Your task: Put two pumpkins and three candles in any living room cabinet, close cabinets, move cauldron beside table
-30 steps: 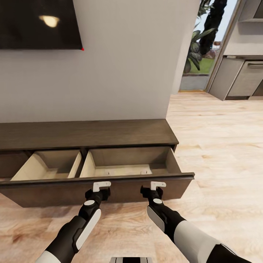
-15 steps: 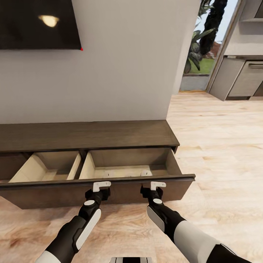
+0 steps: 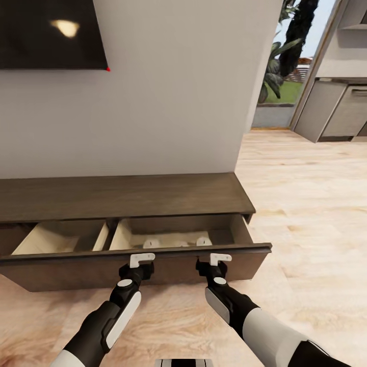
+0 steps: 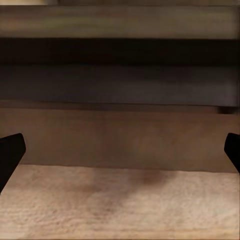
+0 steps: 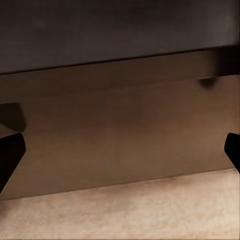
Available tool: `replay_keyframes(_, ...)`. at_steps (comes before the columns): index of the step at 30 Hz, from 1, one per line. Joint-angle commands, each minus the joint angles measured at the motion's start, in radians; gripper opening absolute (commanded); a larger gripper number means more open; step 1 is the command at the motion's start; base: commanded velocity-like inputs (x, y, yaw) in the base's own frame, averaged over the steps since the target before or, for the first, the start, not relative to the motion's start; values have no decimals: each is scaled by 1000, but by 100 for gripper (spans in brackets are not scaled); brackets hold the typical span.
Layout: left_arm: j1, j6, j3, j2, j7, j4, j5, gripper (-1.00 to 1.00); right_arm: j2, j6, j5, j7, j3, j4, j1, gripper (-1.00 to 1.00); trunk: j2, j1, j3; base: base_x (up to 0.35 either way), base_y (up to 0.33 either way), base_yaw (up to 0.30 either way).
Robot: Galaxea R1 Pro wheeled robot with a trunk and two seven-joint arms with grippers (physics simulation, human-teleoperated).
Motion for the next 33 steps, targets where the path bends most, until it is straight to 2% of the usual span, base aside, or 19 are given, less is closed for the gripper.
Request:
replay_keyframes(1, -1, 2, -4, 2, 10, -1, 9, 100, -1, -7, -7, -6, 6, 0, -1, 100, 0, 0, -1, 231, 0, 0)
replay_keyframes(14, -1, 2, -4, 3, 10, -1, 8, 100, -1, -7, -7, -6, 6, 0, -1, 100, 0, 0, -1, 220, 0, 0)
replay_keyframes(33, -1, 2, -4, 3, 10, -3, 8, 100, -1, -7, -6, -6, 6, 0, -2, 100, 0, 0, -1, 85, 0, 0)
